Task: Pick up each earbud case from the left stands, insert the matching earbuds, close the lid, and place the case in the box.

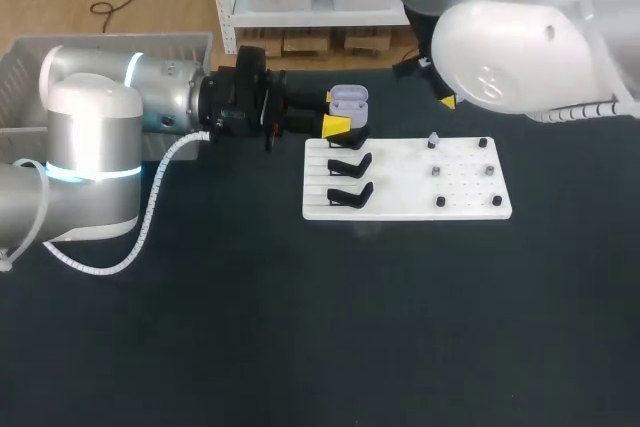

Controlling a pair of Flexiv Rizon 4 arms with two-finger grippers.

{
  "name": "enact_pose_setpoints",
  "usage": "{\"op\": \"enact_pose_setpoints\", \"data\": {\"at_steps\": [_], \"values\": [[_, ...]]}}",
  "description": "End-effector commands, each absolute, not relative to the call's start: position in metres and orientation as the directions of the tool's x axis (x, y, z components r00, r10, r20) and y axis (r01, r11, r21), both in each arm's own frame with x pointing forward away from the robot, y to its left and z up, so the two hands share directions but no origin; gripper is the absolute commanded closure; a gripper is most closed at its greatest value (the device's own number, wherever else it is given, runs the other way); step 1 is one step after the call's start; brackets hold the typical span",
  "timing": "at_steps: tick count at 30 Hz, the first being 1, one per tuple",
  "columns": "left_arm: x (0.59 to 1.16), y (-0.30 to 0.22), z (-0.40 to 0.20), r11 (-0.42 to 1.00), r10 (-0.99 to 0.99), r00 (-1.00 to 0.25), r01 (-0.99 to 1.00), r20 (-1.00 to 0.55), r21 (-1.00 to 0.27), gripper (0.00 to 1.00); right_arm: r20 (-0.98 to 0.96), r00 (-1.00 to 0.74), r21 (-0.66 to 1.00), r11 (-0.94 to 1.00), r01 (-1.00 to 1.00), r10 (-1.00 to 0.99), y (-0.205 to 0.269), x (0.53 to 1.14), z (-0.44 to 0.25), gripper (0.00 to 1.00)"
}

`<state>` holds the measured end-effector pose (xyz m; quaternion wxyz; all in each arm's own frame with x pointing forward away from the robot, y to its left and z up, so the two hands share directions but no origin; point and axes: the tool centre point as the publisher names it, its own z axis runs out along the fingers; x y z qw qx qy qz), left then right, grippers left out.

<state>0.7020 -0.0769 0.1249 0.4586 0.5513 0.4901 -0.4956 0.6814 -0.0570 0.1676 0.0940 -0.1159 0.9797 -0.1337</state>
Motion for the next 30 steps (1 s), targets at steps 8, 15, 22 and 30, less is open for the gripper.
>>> {"op": "enact_pose_setpoints", "data": {"at_steps": [8,15,22,30], "values": [[0.702,-0.077,0.124,-0.099,0.085,0.030,0.995,-0.996,0.021,1.00,-0.137,-0.990,-0.368,0.928,0.055,0.004,-0.031,0.686,0.192,1.00],[0.702,-0.077,0.124,-0.099,0.085,0.030,0.995,-0.996,0.021,1.00,-0.097,-0.968,-0.408,0.878,0.249,0.230,-0.031,0.680,0.194,1.00],[0.698,-0.080,0.122,-0.113,0.091,0.040,0.993,-0.995,0.029,1.00,-0.101,-0.954,-0.351,0.887,0.301,0.283,-0.031,0.675,0.190,1.00],[0.692,-0.090,0.118,-0.123,0.093,0.050,0.992,-0.994,0.039,1.00,-0.101,-0.954,-0.351,0.887,0.301,0.283,-0.031,0.675,0.190,1.00]]}}
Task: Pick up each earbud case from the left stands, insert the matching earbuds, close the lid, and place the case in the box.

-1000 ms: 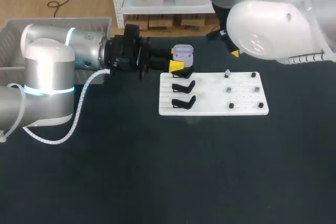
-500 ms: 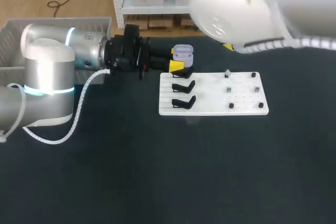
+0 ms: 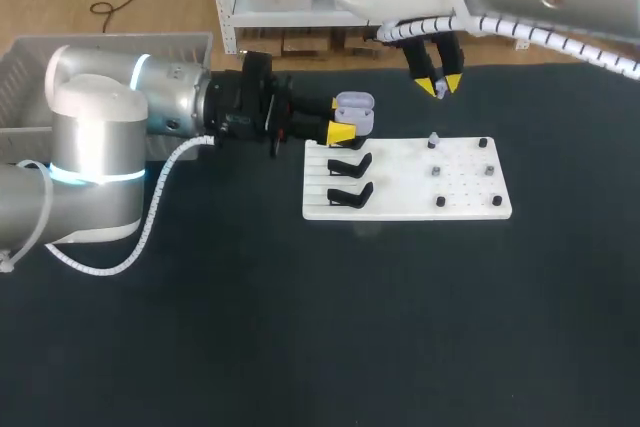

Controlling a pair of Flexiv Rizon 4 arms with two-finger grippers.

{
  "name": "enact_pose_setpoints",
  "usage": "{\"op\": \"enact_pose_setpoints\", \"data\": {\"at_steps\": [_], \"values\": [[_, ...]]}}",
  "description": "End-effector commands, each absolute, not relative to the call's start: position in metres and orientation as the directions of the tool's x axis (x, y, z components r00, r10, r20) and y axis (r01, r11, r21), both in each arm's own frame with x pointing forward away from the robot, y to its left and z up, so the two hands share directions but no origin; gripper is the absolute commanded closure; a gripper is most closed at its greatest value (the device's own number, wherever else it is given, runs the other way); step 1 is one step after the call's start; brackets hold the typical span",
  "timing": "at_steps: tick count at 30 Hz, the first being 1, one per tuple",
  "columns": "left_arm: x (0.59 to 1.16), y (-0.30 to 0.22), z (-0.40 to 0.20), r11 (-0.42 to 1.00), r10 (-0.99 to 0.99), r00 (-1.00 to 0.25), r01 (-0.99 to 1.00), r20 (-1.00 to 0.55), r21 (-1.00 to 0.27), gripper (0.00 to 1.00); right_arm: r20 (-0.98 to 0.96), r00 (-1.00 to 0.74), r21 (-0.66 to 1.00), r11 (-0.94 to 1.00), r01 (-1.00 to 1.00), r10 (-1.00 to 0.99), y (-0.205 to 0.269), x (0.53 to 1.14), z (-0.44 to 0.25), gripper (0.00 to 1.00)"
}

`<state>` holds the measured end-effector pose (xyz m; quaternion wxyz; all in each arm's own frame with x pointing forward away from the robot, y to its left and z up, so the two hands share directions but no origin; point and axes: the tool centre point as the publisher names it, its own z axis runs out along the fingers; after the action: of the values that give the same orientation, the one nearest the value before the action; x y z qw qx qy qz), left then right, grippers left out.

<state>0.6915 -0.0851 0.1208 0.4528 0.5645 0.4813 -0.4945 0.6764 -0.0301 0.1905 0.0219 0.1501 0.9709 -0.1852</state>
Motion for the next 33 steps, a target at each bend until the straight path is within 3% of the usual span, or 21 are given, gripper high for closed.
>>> {"op": "enact_pose_setpoints", "data": {"at_steps": [1,33], "values": [[0.692,-0.091,0.118,-0.121,0.093,0.051,0.992,-0.994,0.039,1.00,-0.101,-0.954,-0.351,0.887,0.301,0.283,-0.031,0.675,0.190,1.00],[0.696,-0.103,0.114,-0.094,0.069,0.057,0.994,-0.996,0.050,1.00,-0.047,-0.885,-0.312,0.835,0.454,0.464,0.016,0.685,0.193,1.00]]}}
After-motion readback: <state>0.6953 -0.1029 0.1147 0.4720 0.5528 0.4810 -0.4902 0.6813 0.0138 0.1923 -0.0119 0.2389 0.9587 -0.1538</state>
